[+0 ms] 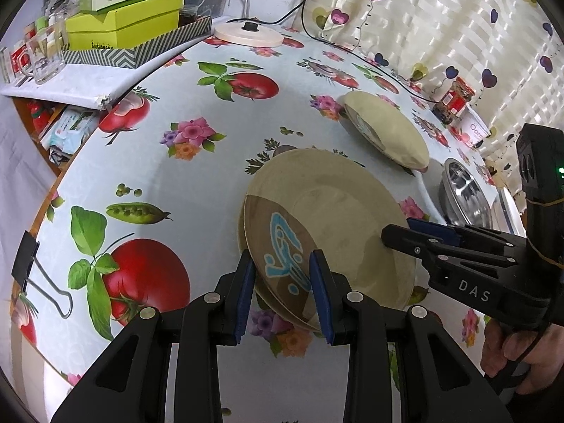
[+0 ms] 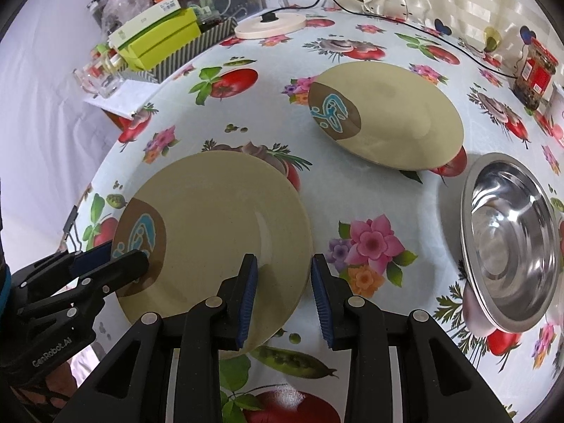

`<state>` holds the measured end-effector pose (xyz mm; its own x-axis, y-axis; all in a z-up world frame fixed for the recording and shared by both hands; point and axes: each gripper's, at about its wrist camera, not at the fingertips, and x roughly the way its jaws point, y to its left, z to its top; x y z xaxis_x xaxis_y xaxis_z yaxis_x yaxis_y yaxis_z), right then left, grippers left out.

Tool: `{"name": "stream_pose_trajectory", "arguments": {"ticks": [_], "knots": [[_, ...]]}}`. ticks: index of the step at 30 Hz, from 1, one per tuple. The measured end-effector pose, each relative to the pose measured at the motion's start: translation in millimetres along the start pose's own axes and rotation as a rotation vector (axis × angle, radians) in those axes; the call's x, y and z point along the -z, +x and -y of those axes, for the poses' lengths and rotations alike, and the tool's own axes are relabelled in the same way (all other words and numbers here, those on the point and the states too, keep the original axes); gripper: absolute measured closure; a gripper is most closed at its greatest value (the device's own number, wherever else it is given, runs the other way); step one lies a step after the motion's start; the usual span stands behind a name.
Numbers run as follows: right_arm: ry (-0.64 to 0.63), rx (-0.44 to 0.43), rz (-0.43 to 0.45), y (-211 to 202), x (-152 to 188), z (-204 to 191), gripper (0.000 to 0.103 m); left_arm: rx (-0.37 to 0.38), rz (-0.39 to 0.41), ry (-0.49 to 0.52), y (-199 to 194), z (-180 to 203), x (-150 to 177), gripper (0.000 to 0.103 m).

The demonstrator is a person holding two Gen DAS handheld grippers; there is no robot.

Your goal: Organize plates and bowls

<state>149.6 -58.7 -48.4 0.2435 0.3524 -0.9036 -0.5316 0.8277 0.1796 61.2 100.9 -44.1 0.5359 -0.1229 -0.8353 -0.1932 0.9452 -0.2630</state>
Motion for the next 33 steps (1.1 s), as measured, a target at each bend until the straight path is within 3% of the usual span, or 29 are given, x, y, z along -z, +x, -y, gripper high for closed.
{"name": "stream_pose_trajectory", "arguments": {"ticks": [33], "knots": [[0.012,-0.003,0.034,-7.8,2.6,4.1,0.078,-0.005,0.036,-0.011,-6.3,-7.2,0.4,0.070]]}}
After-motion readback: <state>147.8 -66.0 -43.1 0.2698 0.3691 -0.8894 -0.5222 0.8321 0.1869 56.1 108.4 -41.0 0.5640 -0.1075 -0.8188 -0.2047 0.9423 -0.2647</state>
